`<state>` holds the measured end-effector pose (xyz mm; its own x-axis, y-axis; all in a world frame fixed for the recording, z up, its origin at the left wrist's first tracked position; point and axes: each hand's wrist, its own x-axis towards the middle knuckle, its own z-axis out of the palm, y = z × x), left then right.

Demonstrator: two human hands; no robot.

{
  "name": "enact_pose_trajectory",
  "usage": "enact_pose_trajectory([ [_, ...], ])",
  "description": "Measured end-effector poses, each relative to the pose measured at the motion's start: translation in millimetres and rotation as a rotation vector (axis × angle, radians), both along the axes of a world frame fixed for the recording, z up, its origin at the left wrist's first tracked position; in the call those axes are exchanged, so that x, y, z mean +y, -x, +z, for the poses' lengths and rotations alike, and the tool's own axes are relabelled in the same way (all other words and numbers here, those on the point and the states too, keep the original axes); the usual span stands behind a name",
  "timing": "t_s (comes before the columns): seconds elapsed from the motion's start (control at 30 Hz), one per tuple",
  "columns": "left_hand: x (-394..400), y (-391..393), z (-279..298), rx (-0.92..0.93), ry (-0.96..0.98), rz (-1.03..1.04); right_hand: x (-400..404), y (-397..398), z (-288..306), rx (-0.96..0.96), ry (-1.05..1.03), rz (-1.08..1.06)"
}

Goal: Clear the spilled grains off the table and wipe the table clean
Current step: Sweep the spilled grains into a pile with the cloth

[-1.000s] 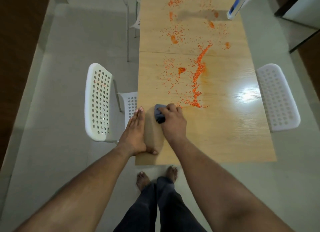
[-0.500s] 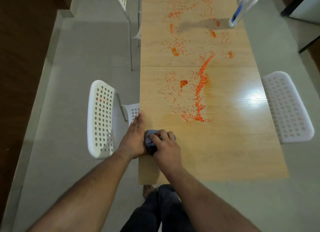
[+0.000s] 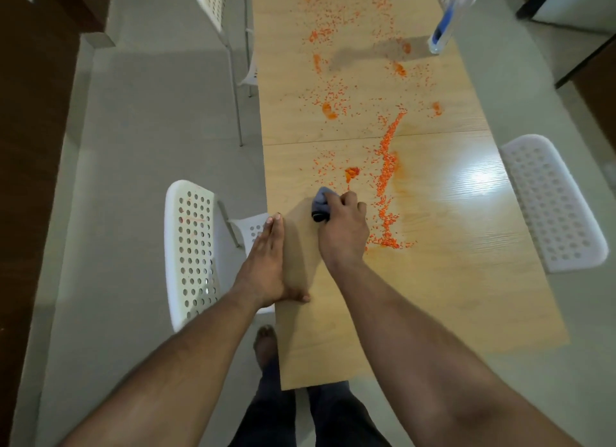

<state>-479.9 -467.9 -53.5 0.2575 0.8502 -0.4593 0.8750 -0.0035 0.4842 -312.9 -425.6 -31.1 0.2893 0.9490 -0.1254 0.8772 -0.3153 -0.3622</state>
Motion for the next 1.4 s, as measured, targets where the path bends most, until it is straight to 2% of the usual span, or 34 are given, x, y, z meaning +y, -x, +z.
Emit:
enact_pose_trajectory([
  [0.1, 19, -1, 2, 0.023, -0.034, -0.087, -49, 9, 5, 0.037, -0.045, 0.020],
  [0.23, 35, -5, 1, 0.097, -0.094, -0.282, -117, 20, -4, 0.020, 0.080, 0.028],
  [0.37, 42, -18, -3, 0.098, -0.090, -0.319, -113, 5, -10, -0.025, 0.102, -0.027],
  [0.53, 43, -37, -9, 0.106, -0.077, -0.273, -55, -36, -10, -0.043, 0.064, -0.137],
  [0.67, 39, -45, -11, 0.126, -0.094, -0.235, -23, -58, -10, -0.072, 0.062, -0.111],
  [0.83, 33, -65, -5, 0.132, -0.085, -0.213, -65, -54, 2, -0.026, -0.033, -0.031],
  [0.97, 33, -82, -4, 0.129, -0.087, -0.187, -122, -64, -6, -0.034, 0.062, 0.076],
  [1.07, 31, -95, -6, 0.155, -0.096, -0.145, -128, -94, -15, -0.065, 0.084, 0.095],
  [1.23, 28, -114, -10, 0.173, -0.109, -0.036, -70, -141, -16, -0.094, 0.053, 0.096],
  [1.4, 27, -142, -7, 0.153, -0.099, 0.097, -8, -170, -13, -0.088, 0.007, 0.208],
])
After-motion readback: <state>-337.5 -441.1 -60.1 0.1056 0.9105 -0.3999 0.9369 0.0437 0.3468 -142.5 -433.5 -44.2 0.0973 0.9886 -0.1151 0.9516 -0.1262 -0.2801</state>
